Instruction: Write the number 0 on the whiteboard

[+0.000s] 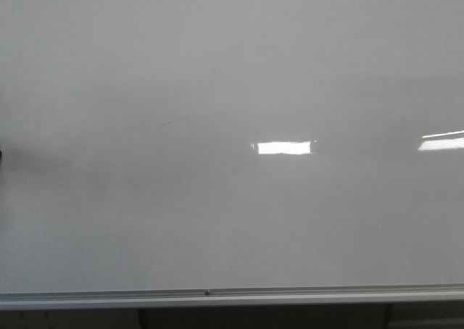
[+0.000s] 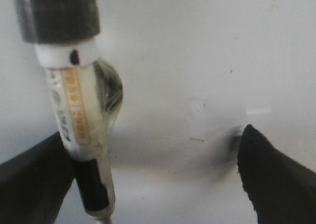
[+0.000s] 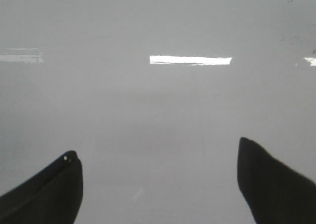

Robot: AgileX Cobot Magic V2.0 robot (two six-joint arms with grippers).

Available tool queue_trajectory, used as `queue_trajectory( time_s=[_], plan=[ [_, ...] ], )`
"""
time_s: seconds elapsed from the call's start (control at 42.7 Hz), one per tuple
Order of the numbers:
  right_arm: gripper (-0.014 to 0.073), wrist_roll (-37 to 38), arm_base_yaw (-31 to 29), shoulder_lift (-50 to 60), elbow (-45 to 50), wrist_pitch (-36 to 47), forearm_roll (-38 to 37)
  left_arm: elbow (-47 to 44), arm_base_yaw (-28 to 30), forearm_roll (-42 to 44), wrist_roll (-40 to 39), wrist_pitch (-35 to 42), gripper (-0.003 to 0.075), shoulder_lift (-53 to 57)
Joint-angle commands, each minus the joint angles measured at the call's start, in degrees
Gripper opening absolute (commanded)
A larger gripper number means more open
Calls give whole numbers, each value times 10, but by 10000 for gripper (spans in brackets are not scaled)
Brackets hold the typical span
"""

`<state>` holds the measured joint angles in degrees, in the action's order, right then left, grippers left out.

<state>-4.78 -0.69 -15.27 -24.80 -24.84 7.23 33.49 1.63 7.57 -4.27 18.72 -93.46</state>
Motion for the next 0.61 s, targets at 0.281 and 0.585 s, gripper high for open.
queue_trajectory(
  time_s=[0.281, 0.585],
  plan=[
    [654, -1, -5, -9, -21, 48, 1, 16, 1, -5, -3, 72, 612, 2],
    [654, -1, -5, -9, -21, 46, 1, 16, 1, -6, -3, 68, 223, 2]
  ],
)
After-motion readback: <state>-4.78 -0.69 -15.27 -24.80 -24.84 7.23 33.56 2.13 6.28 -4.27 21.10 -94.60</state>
